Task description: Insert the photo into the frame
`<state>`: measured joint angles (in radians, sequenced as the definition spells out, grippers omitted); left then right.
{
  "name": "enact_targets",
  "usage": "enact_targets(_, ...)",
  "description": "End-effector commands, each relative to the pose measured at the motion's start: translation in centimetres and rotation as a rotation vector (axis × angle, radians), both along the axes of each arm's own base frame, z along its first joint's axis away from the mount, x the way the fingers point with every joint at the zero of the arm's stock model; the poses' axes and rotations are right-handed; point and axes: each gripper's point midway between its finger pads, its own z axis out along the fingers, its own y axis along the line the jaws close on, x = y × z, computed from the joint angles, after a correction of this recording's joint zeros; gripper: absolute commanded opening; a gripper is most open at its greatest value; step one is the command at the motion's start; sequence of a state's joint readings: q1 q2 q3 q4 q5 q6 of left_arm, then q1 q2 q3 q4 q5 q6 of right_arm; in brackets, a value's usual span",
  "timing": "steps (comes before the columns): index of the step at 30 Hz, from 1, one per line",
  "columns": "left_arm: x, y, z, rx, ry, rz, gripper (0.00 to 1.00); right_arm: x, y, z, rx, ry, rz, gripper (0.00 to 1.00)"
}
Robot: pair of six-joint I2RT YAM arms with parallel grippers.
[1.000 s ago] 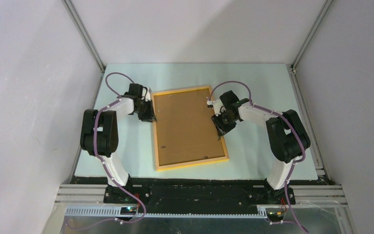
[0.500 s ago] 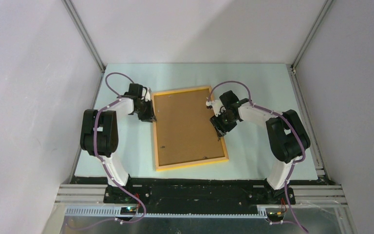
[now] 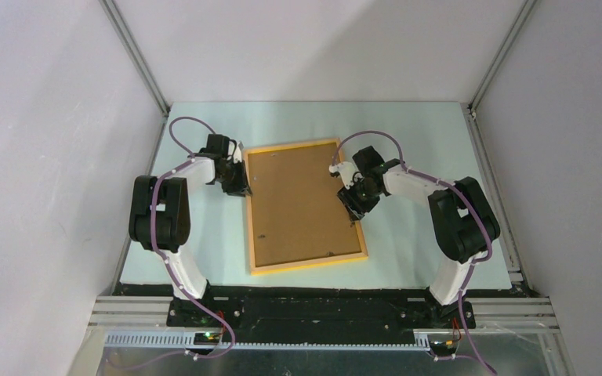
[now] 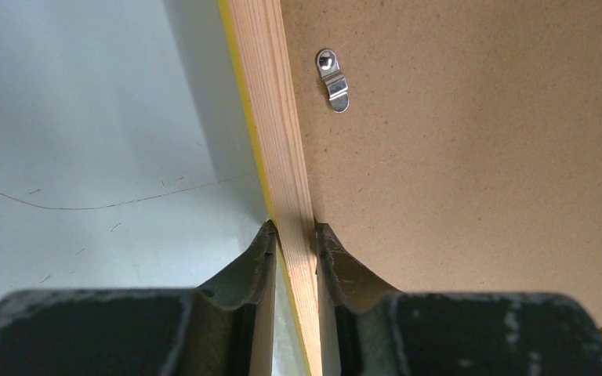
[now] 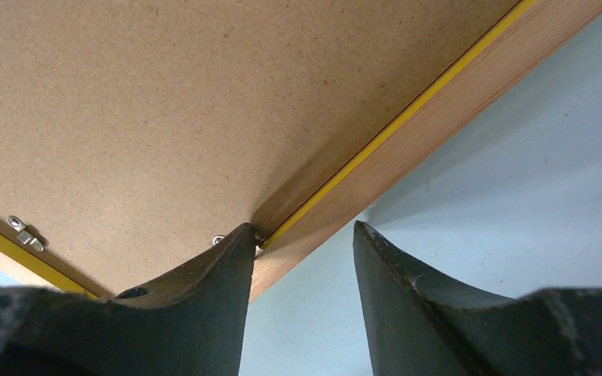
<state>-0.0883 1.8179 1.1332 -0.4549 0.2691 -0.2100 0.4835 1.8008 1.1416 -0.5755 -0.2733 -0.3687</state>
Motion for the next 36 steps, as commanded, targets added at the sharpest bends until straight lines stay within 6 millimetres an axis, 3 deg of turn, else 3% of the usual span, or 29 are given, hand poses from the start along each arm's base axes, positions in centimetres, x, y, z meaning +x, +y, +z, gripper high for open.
enact_targets(1,0.6,-0.8,2.1,-0.059,-0.056,-0.017,0.0,-5.0,-1.5,-2.4,-0.081,0.165,0.066,0.54)
enact_targets(10,0.5,-0.8,2.2,-0.063,-0.055,-0.014,0.0,-4.4,-1.5,-1.8,-0.08,0.131,0.05,0.54)
enact_targets(21,0.3,-1.0,1.6,-0.069,-0.042,-0.033,0.0,0.2,-1.8,2.0,0.073,0.095,-0.219,0.59)
enact_targets(29,0.1,-1.5,1.0,-0.085,-0.027,-0.066,0.0,3.2,-2.5,5.1,0.18,0.058,-0.303,0.6)
enact_targets(36,-0.2,-2.6,0.7,-0.101,-0.02,-0.127,0.0,5.9,-3.0,6.6,0.216,-0.017,-0.345,0.61)
